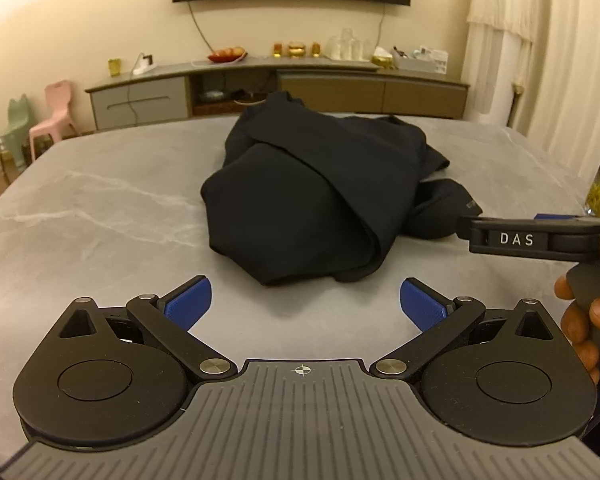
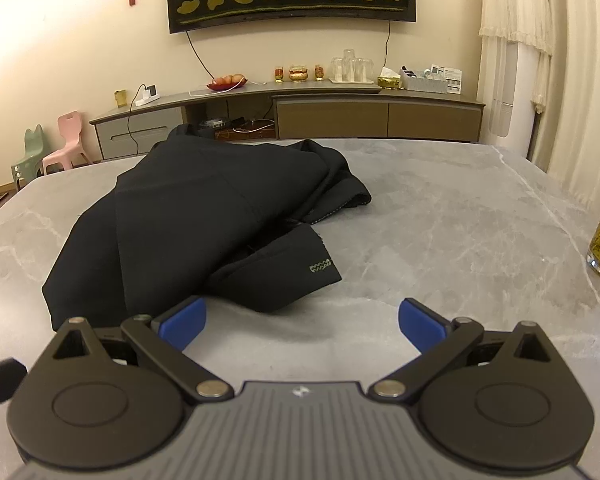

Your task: Fold clothes

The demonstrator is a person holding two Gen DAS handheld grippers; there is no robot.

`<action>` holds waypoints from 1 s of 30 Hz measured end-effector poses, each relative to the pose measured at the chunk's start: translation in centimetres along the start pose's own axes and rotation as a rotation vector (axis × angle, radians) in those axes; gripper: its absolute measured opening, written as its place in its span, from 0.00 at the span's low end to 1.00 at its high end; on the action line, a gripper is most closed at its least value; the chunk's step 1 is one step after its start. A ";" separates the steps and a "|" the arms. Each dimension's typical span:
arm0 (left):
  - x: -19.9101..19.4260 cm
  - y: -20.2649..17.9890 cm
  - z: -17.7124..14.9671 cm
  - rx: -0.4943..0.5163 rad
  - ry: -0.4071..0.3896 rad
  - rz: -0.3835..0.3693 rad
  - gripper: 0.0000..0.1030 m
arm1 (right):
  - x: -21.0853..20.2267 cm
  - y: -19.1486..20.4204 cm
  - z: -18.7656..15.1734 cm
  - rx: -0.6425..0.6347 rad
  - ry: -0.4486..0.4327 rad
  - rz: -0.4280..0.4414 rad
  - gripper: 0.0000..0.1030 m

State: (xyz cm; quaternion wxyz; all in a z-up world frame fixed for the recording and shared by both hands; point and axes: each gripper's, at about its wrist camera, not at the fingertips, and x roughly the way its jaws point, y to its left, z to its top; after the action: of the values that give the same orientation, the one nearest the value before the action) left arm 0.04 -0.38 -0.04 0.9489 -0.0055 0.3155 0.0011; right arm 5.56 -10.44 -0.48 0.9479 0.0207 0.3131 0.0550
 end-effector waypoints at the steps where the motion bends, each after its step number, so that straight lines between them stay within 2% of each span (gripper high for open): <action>1: 0.0 -0.2 0.0 0.004 0.004 0.004 0.93 | 0.0 0.0 0.0 -0.002 0.000 0.000 1.00; 8: -0.4 -1.6 -0.4 0.027 0.012 0.024 0.93 | 0.5 0.0 -0.3 -0.021 0.014 -0.005 1.00; 12: -0.4 -0.8 -0.1 0.005 0.040 -0.003 0.93 | 0.4 0.3 -0.4 -0.043 0.014 -0.002 1.00; 22: -0.3 0.2 -0.5 -0.052 0.052 -0.051 0.91 | 0.2 0.7 -0.4 -0.068 0.023 0.021 1.00; 24: -0.1 0.4 -0.6 -0.061 0.060 -0.065 0.86 | 0.2 0.8 -0.5 -0.071 0.028 0.032 0.94; 27: 0.1 0.3 -0.9 -0.063 0.074 -0.068 0.70 | 0.2 0.9 -0.5 -0.076 0.034 0.048 0.85; 30: 0.2 0.3 -1.0 -0.059 0.080 -0.072 0.50 | 0.2 1.0 -0.6 -0.080 0.041 0.064 0.64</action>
State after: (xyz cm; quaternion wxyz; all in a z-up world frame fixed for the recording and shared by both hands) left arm -0.40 -0.13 -1.02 0.9344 -0.0446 0.3527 -0.0240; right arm 5.22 -9.42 -1.00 0.9391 -0.0084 0.3290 0.0985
